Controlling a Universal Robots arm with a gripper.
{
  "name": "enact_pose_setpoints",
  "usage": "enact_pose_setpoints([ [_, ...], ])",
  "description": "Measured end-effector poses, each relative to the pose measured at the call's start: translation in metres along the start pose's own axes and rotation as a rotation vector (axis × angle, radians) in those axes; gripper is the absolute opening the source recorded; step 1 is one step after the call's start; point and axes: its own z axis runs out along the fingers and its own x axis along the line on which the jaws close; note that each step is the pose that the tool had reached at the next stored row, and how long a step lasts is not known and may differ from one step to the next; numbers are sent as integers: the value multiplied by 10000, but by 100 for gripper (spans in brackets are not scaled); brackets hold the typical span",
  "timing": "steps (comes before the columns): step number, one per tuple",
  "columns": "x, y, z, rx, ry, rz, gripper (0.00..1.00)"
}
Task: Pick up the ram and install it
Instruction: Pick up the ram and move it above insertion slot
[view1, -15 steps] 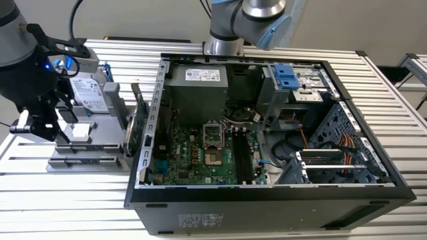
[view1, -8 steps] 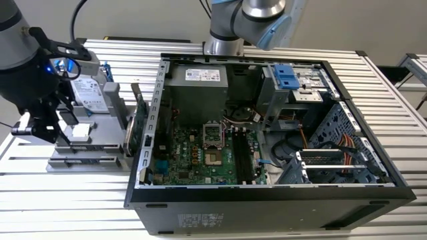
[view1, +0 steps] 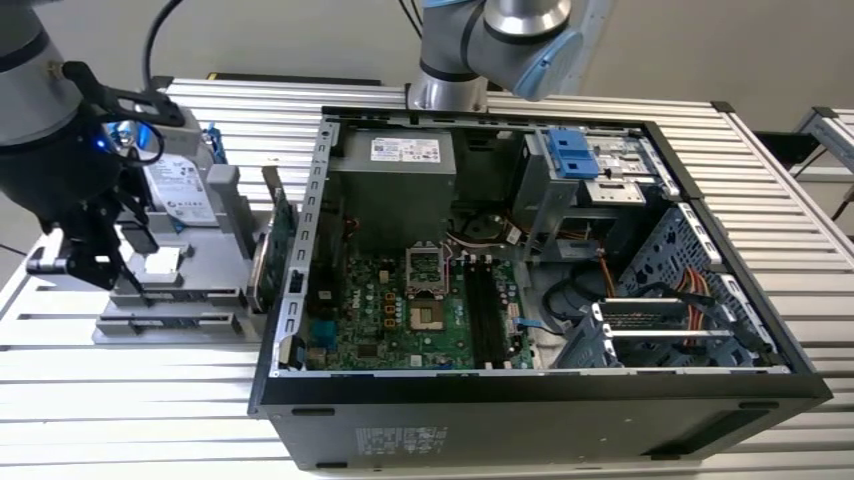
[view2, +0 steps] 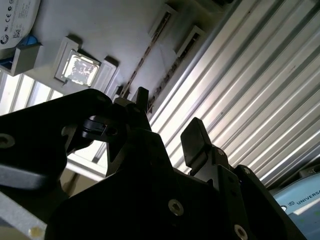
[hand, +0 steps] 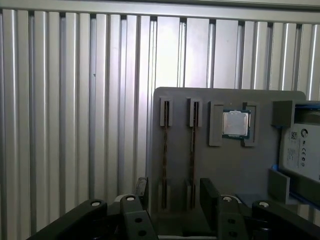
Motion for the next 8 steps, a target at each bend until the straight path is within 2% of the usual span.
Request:
enact_pose_setpoints([
  [8, -18, 0, 47, 1, 3, 0, 0],
])
